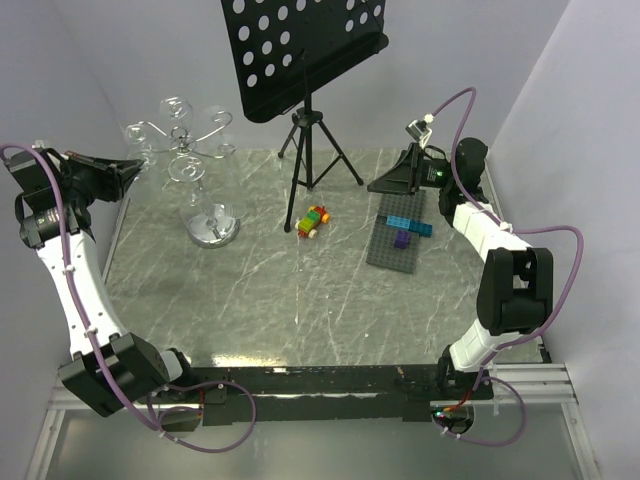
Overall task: Place the wine glass upside down on the wine glass rack
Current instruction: Turn the wine glass upside down at the wine rack.
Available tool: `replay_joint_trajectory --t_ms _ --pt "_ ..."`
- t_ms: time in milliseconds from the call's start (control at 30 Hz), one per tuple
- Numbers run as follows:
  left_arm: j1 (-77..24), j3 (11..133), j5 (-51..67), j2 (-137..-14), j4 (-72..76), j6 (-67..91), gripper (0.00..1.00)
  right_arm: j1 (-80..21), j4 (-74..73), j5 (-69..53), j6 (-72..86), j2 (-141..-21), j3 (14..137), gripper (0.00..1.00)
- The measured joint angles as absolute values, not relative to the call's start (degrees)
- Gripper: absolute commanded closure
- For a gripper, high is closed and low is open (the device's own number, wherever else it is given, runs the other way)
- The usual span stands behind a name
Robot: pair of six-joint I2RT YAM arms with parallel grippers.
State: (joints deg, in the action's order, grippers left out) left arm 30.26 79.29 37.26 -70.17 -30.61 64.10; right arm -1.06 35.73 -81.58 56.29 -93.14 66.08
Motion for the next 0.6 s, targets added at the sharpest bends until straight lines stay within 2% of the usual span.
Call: replay_joint_trajectory --t_ms 233,367,500,600 --pt "30.24 79.09 37.78 -71.02 -30.02 64.10 0.92 -1.06 36.53 -81.58 56.77 -93.14 66.04 0.00" --pt "30.24 79.09 37.95 -71.50 -30.41 63.68 0.84 -1.06 36.84 -81.58 57.19 -93.14 66.04 0.00" --pt "30.28 79.09 37.91 -71.64 -30.96 63.00 0.72 -1.06 36.91 -81.58 57.36 -93.14 66.04 0.00" --pt "30.30 79.11 37.98 -71.64 -31.11 62.67 0.58 -1.06 36.91 -81.58 57.43 -93.14 66.04 0.00"
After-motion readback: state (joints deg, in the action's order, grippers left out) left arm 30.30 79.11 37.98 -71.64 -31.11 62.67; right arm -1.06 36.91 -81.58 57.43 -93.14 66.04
